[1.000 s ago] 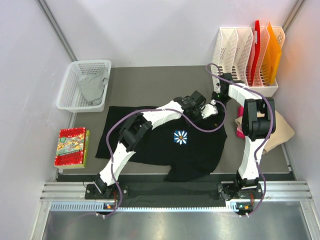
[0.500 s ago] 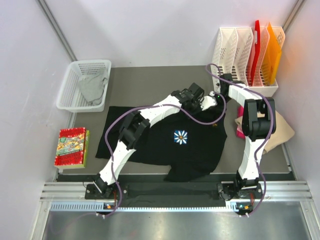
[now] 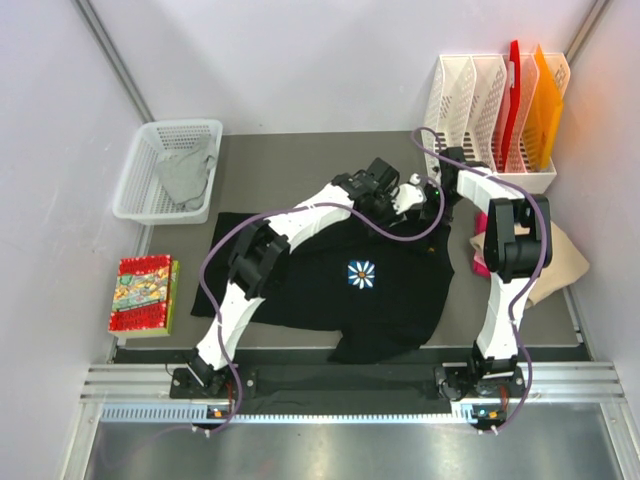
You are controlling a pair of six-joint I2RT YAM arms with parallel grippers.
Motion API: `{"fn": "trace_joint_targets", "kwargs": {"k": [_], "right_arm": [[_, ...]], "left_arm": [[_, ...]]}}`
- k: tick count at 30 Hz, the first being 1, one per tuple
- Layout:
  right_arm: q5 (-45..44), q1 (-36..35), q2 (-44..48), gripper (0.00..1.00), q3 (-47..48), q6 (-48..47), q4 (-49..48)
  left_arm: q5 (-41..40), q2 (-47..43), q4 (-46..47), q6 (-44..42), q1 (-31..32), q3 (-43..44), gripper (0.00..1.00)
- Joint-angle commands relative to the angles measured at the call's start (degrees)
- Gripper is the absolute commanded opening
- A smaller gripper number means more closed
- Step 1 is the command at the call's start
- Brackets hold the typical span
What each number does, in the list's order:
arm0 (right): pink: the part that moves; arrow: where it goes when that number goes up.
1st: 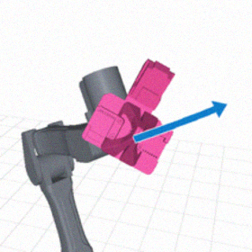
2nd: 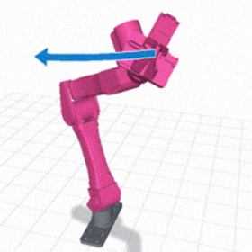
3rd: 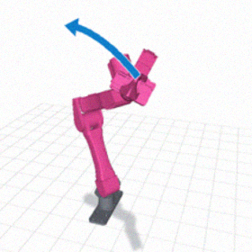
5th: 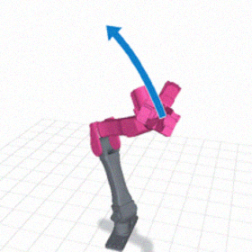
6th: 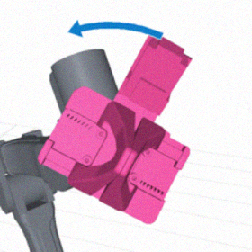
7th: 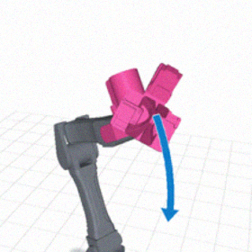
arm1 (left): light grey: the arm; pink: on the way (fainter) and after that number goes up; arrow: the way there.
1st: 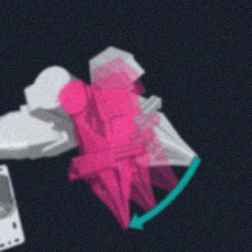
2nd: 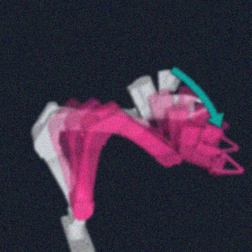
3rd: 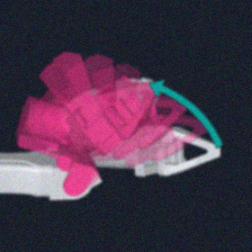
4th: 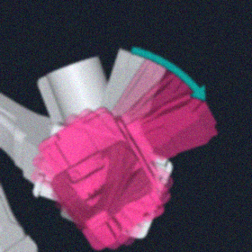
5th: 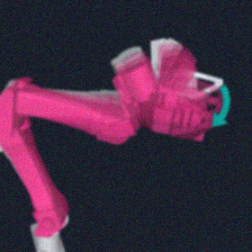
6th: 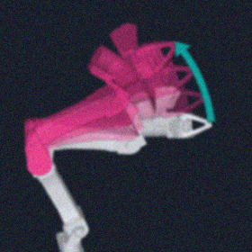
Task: Fold and stack the t-shirts
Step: Fold the flattened tshirt in 1/3 of the way
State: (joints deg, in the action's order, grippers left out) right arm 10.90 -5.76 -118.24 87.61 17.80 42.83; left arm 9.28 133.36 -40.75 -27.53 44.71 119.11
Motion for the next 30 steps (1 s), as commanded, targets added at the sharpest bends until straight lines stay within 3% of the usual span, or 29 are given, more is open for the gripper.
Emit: {"fn": "trace_joint_targets", "kwargs": {"k": [1,7,8,11,14,17,18,21,26,30], "right_arm": [[1.8,0.1,2.0,0.31,-0.5,0.6,-0.9],[1.8,0.1,1.9,0.30,-0.3,0.5,-0.7],[1.8,0.1,1.7,0.30,-0.3,0.5,-0.6],[2.0,0.1,1.3,0.30,0.3,0.5,-0.6],[2.1,0.1,0.9,0.30,0.6,0.5,-0.6],[2.1,0.1,0.4,0.30,1.2,0.7,-0.4],[2.3,0.1,0.2,0.30,1.3,0.7,-0.3],[2.4,0.1,0.1,0.30,1.5,0.8,-0.3],[2.4,0.2,0.4,0.30,1.5,0.8,0.0],[2.5,0.0,0.6,0.30,1.6,0.9,0.0]], "left_arm": [[-0.5,-3.3,5.7,4.3,-2.0,0.9,0.47],[5.6,-4.8,1.5,3.7,-0.8,1.9,0.21],[7.5,-6.1,0.6,3.1,0.1,0.8,0.12],[10.0,-9.5,-1.0,1.0,1.8,-4.0,0.06],[10.8,-12.5,-1.1,0.0,3.4,-8.1,0.10],[11.8,-12.7,-1.6,-0.6,5.0,-9.6,0.26],[11.8,-12.3,-1.7,-0.8,5.5,-9.7,0.36],[11.7,-10.1,-1.4,-0.4,6.6,-9.9,0.45],[7.3,-5.8,5.8,1.6,6.8,-9.8,0.54],[4.6,-1.4,6.1,1.2,6.8,-5.5,0.57]]}}
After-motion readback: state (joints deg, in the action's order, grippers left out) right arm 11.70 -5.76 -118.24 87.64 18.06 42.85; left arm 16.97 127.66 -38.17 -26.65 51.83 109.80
